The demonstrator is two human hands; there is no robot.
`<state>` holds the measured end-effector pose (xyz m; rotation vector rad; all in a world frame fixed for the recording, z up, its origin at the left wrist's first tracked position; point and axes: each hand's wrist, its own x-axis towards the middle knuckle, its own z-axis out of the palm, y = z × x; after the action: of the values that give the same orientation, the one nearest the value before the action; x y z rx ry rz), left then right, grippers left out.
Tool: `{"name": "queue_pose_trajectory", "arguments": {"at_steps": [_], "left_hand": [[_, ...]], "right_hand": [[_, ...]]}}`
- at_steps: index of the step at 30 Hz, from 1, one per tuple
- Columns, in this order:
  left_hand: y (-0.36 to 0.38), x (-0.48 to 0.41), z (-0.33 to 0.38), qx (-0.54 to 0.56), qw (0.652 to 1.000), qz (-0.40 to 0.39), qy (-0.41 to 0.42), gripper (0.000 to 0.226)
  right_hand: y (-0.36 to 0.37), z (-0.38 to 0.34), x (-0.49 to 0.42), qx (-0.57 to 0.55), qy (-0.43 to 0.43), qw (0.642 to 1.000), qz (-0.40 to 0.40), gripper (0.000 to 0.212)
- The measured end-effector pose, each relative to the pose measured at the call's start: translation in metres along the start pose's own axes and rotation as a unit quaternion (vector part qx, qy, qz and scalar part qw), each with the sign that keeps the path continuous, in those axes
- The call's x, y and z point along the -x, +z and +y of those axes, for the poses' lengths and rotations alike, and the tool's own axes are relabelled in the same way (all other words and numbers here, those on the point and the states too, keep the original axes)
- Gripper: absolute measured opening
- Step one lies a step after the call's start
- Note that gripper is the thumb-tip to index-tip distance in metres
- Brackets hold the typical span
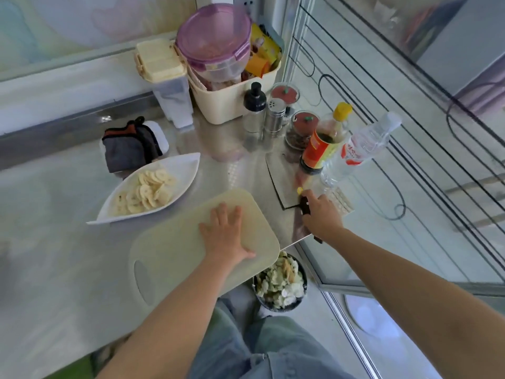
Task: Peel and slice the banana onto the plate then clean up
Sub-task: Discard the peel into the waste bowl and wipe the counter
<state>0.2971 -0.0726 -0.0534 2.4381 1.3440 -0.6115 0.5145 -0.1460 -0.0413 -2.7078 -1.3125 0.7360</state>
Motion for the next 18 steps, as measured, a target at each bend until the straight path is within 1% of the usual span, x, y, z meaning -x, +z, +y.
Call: {"name": "queue_pose_trajectory", "arguments": {"at_steps": [2, 6, 9, 15, 18], "left_hand": [[-0.002, -0.002, 0.001, 0.009, 1.0, -0.002, -0.004, 0.121], [-0.008, -0.006, 0.0, 0.033, 0.999, 0.017, -0.017, 0.104], [-0.009, -0.01, 0.001, 0.035, 0.999, 0.014, -0.028, 0.101], [-0.006, -0.012, 0.0, 0.03, 0.999, 0.026, -0.032, 0.099], [-0.004, -0.012, -0.001, 0.038, 0.998, 0.035, -0.027, 0.094]], "right_hand": [[-0.007, -0.004, -0.011, 0.01, -0.012, 1.0, 0.006, 0.058], [-0.021, -0.009, -0.032, 0.02, -0.045, 0.998, 0.037, 0.046], [-0.026, -0.01, -0.043, 0.04, -0.047, 0.997, 0.046, 0.042], [-0.013, -0.001, -0.048, 0.06, -0.034, 0.996, 0.05, 0.049], [-0.01, -0.006, -0.045, 0.077, -0.035, 0.993, 0.086, 0.048]]}}
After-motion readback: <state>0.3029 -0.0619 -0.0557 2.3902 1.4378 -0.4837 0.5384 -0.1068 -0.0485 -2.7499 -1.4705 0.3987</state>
